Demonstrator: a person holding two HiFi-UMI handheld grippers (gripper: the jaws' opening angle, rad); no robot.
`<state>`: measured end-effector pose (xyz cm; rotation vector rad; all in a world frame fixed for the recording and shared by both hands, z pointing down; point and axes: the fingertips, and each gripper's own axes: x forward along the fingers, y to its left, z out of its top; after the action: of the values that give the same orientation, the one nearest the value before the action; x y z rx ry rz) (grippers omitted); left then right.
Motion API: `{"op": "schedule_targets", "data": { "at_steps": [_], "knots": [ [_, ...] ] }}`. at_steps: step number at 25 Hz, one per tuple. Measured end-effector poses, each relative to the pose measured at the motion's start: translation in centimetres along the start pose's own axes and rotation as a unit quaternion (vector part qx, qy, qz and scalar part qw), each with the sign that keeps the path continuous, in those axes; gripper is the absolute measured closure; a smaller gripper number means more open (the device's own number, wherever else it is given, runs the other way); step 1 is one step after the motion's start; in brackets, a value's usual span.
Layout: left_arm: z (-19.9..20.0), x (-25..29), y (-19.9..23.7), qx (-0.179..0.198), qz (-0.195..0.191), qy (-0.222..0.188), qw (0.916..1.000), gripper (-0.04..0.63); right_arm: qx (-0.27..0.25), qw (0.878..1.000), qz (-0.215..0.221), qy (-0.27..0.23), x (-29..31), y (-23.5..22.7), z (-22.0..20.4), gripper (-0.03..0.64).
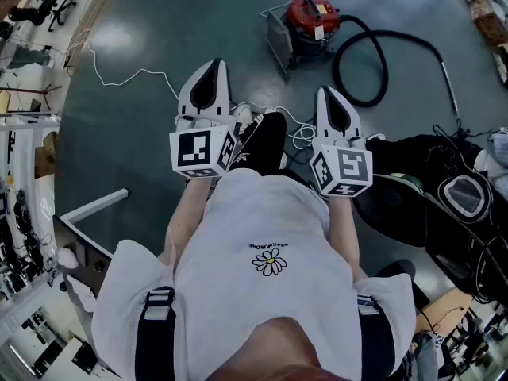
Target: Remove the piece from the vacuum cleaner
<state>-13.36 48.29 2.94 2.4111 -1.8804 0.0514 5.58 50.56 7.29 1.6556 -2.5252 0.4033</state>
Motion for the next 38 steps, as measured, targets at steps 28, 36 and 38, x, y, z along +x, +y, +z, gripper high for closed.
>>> {"op": "schedule_targets", "data": {
  "at_steps": [28, 36, 38],
  "knots": [
    [2.1, 45.9, 13.7, -0.03, -0.083, -0.027, 0.9957, 0.594, -0.052, 0.995, -0.084, -0.015, 40.2, -14.5, 13.3, 0.618],
    [-1.8, 50.0, 13.0, -0.059, -0.07, 0.022, 0.9956, 0.593, -0.066, 0.994, -0.058, 0.063, 44.8, -18.0, 9.4, 0.618],
    [-3.8, 50.8, 12.4, -0.054, -0.071, 0.047, 0.9949, 0.594, -0.056, 0.995, -0.047, 0.068, 46.2, -18.8, 8.8, 0.618]
  ]
}}
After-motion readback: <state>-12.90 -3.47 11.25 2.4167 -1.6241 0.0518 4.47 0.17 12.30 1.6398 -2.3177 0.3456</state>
